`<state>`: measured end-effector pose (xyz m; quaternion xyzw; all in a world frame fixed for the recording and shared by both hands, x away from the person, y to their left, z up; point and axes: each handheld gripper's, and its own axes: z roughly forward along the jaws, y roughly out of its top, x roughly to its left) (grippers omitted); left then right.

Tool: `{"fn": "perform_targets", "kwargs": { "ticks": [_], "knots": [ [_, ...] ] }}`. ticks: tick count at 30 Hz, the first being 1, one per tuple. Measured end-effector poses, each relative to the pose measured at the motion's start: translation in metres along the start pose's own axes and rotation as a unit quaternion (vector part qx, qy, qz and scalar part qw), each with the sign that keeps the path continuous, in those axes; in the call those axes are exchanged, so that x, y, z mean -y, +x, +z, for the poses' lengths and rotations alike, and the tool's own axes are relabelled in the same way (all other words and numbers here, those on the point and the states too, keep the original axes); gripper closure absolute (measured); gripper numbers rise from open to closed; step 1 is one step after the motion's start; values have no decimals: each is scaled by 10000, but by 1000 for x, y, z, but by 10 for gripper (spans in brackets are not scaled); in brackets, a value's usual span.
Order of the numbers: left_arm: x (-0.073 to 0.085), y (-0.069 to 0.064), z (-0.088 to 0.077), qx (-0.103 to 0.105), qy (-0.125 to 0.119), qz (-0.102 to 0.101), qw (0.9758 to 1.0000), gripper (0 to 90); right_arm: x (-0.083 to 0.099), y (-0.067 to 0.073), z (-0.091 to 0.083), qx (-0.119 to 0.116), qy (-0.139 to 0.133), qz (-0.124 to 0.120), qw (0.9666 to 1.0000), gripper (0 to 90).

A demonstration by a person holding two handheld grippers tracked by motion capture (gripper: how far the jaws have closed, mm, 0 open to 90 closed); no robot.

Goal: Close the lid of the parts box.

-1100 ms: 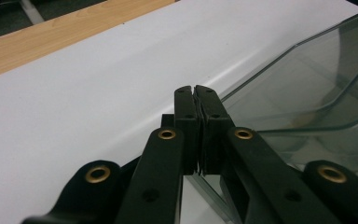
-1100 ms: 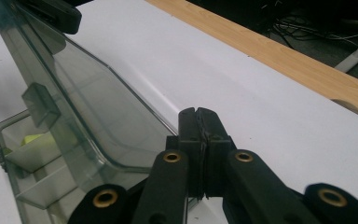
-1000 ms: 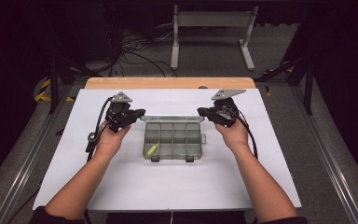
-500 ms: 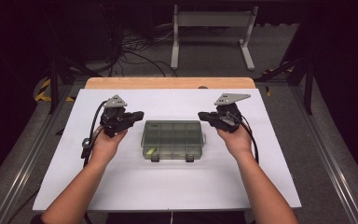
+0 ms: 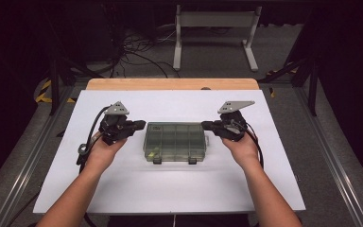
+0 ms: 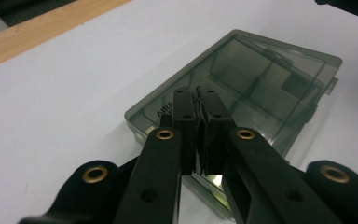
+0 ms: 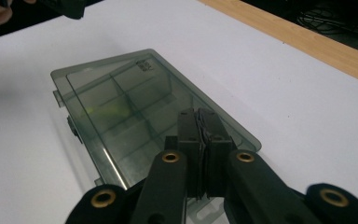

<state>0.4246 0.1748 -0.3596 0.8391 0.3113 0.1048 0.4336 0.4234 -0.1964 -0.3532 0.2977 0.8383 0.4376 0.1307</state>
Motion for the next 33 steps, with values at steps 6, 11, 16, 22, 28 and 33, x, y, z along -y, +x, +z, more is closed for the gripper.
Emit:
{"fn": "perform_targets", "kwargs": {
  "ticks": [6,11,16,22,28,33],
  "knots": [
    [2,-6,-3,91,235,106,9996,869,-2,5,-4,-68,138,-51,9999,889],
    [1,-10,0,134,407,285,9987,869,-3,10,-3,-94,346,-115,9993,889],
    [1,-12,4,245,672,364,9968,869,-3,11,-1,-136,541,-154,9983,888],
    [2,-13,9,330,853,388,9951,869,-1,11,5,-211,804,-123,9965,888],
    [3,-13,16,332,1086,305,9931,869,1,12,12,-287,1075,-81,9938,888],
    [5,-14,22,302,1232,253,9916,869,3,13,18,-319,1267,-102,9914,888]
  ]
}}
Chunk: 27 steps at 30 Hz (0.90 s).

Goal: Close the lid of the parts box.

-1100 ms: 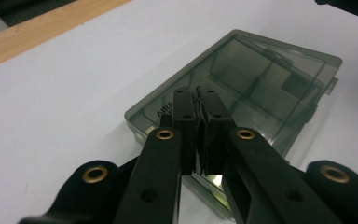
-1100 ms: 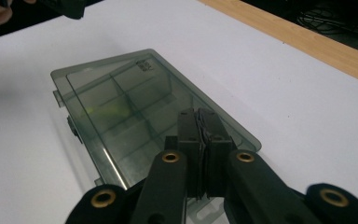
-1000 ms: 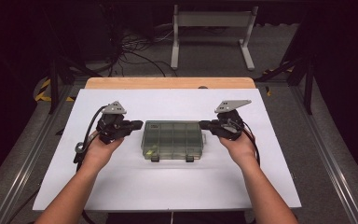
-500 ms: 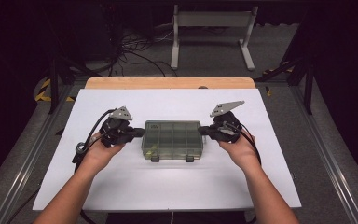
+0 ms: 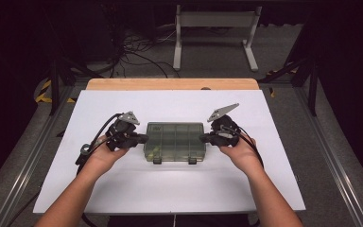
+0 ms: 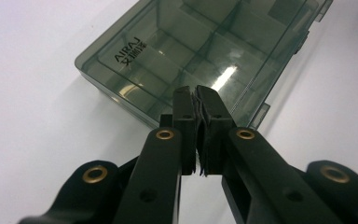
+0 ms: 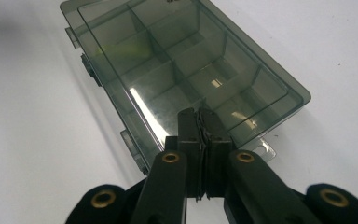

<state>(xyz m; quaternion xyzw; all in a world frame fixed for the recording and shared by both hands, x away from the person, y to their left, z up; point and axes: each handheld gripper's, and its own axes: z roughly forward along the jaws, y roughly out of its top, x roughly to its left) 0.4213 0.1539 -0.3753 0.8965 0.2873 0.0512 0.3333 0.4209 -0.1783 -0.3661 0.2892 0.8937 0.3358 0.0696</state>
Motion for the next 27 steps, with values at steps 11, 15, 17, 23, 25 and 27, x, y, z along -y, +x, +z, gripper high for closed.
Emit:
{"fn": "perform_targets", "kwargs": {
  "ticks": [11,15,17,23,25,27],
  "knots": [
    [1,-4,13,-23,221,-53,9997,846,2,1,14,-39,374,-26,9993,888],
    [1,-5,16,-4,294,-14,9996,847,3,1,20,-56,518,-56,9986,888],
    [1,-5,17,0,355,23,9994,847,3,1,21,-73,547,-56,9985,888],
    [1,-6,20,-33,439,80,9990,849,3,1,23,-75,590,-67,9982,888],
    [1,-6,21,-9,452,74,9989,849,3,1,23,-78,583,-71,9982,888],
    [1,-6,21,8,440,64,9990,849,3,1,23,-80,584,-71,9982,888]
  ]
}}
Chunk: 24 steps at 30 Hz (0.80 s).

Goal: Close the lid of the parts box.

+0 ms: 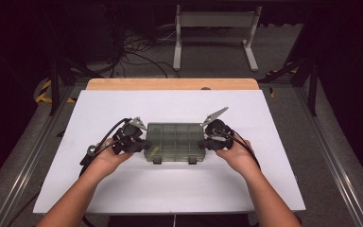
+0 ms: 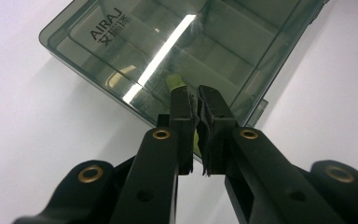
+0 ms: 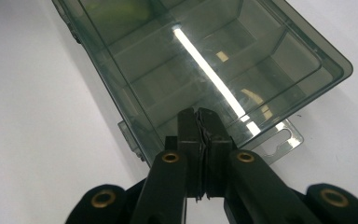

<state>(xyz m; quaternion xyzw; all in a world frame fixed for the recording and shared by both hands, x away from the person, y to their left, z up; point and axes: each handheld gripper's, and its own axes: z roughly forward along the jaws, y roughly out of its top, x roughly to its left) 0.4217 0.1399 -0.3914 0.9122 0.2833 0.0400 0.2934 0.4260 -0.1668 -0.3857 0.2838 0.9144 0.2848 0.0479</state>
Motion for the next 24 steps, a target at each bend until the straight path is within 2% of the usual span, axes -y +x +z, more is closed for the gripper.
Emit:
{"fn": "perform_targets", "kwargs": {
  "ticks": [4,6,18,21,24],
  "knots": [
    [0,0,2,-34,58,5,10000,849,0,0,0,8,35,10,10000,888],
    [0,0,4,-117,139,89,9998,849,0,1,2,23,85,-3,10000,888],
    [0,0,5,-87,115,86,9999,851,0,3,8,-75,108,-88,9999,873],
    [0,0,5,-181,122,140,9997,848,-1,4,7,-50,100,-104,9999,866],
    [0,-1,3,-199,72,98,9997,844,0,3,5,-99,10,-88,9999,848]
  ]
}}
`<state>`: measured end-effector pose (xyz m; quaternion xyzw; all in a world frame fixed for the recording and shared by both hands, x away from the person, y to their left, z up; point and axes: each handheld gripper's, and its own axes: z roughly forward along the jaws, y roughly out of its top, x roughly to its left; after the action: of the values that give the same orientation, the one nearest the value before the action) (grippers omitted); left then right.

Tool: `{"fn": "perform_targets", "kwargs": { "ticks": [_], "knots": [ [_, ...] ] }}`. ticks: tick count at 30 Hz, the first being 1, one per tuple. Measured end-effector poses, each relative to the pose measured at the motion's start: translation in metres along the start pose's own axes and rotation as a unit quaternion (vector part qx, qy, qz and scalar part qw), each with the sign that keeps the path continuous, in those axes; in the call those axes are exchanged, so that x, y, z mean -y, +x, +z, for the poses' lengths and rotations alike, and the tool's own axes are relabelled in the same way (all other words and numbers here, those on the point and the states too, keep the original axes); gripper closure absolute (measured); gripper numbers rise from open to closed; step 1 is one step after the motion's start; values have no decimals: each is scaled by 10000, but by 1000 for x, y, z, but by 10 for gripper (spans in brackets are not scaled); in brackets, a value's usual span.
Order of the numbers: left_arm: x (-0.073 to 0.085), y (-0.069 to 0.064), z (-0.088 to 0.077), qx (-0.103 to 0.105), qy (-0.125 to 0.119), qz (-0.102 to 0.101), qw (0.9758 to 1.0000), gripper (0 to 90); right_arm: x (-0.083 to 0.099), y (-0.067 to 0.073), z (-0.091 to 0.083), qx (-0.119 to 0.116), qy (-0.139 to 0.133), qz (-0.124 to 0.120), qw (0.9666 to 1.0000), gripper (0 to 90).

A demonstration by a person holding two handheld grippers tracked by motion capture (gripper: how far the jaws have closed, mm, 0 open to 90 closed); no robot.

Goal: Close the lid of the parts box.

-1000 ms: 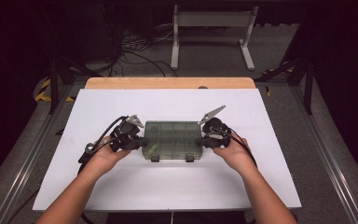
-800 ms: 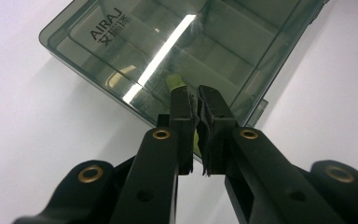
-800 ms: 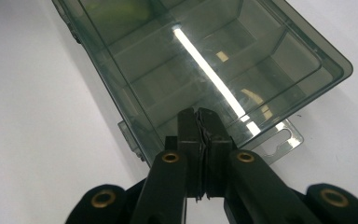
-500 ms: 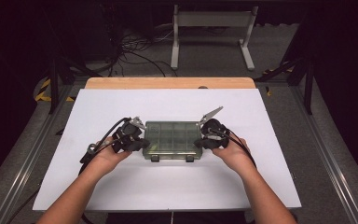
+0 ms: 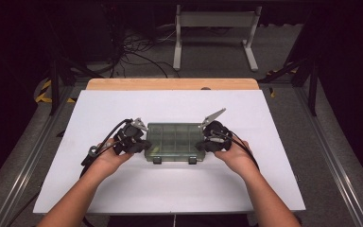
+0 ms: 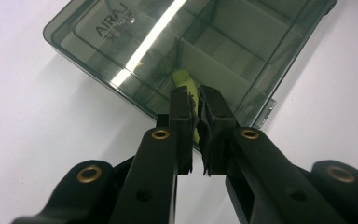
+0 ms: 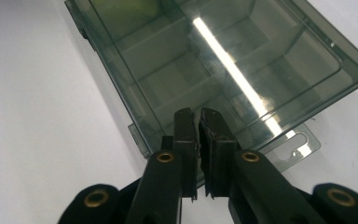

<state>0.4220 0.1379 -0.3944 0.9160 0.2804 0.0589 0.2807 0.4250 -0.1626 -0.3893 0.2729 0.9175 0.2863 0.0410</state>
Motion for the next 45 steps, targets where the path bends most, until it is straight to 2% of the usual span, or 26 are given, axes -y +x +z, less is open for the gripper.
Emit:
{"fn": "perform_targets", "kwargs": {
  "ticks": [2,3,6,9,10,11,13,15,17,21,23,24,25,28,29,32,34,38,39,41,42,45],
  "knots": [
    [0,0,-2,55,-42,-37,10000,835,0,0,-1,3,-35,0,10000,842],
    [0,-1,-4,78,-148,-66,9998,825,-1,2,-6,-17,-201,13,9998,803],
    [1,-2,-10,121,-330,-89,9993,803,-1,4,-9,-21,-307,35,9995,758],
    [3,-1,-16,196,-557,-175,9981,708,3,8,-16,-15,-530,73,9986,652],
    [4,-1,-19,237,-653,-243,9973,708,3,8,-16,-15,-530,73,9986,652],
    [7,-1,-23,301,-767,-273,9962,680,4,8,-19,23,-609,72,9981,612],
    [11,-1,-28,402,-941,-288,9943,591,6,10,-24,152,-784,64,9968,532],
    [16,-3,-33,387,-1109,-271,9927,522,7,13,-29,240,-1029,29,9944,464],
    [20,-4,-38,353,-1257,-310,9910,505,7,14,-31,248,-1083,35,9938,446],
    [29,-7,-48,473,-1561,-409,9857,420,8,18,-35,392,-1293,-11,9908,322],
    [31,-9,-50,448,-1660,-383,9844,354,10,19,-37,431,-1430,21,9888,250],
    [33,-12,-52,299,-1711,-399,9840,316,10,19,-38,420,-1470,25,9882,218],
    [33,-13,-53,264,-1719,-385,9840,271,11,20,-39,406,-1519,58,9875,199],
    [37,-18,-55,99,-1858,-377,9818,191,14,22,-43,420,-1659,68,9852,157],
    [37,-18,-55,99,-1858,-377,9818,169,15,23,-45,420,-1746,70,9837,138],
    [41,-20,-56,55,-1985,-386,9793,116,17,23,-47,413,-1904,85,9808,99],
    [43,-20,-57,53,-2031,-373,9784,95,18,24,-47,418,-1923,82,9804,98],
    [49,-20,-60,12,-2260,-426,9732,67,23,25,-51,456,-2039,64,9779,82],
    [51,-19,-60,1,-2341,-422,9713,61,25,26,-51,468,-2078,57,9770,77],
    [54,-19,-62,31,-2411,-430,9695,50,27,27,-53,498,-2159,36,9751,71],
    [56,-19,-62,38,-2481,-428,9678,46,29,28,-54,517,-2196,36,9742,68],
    [63,-21,-63,3,-2654,-419,9632,34,34,29,-57,565,-2365,23,9700,56]
  ]
}}
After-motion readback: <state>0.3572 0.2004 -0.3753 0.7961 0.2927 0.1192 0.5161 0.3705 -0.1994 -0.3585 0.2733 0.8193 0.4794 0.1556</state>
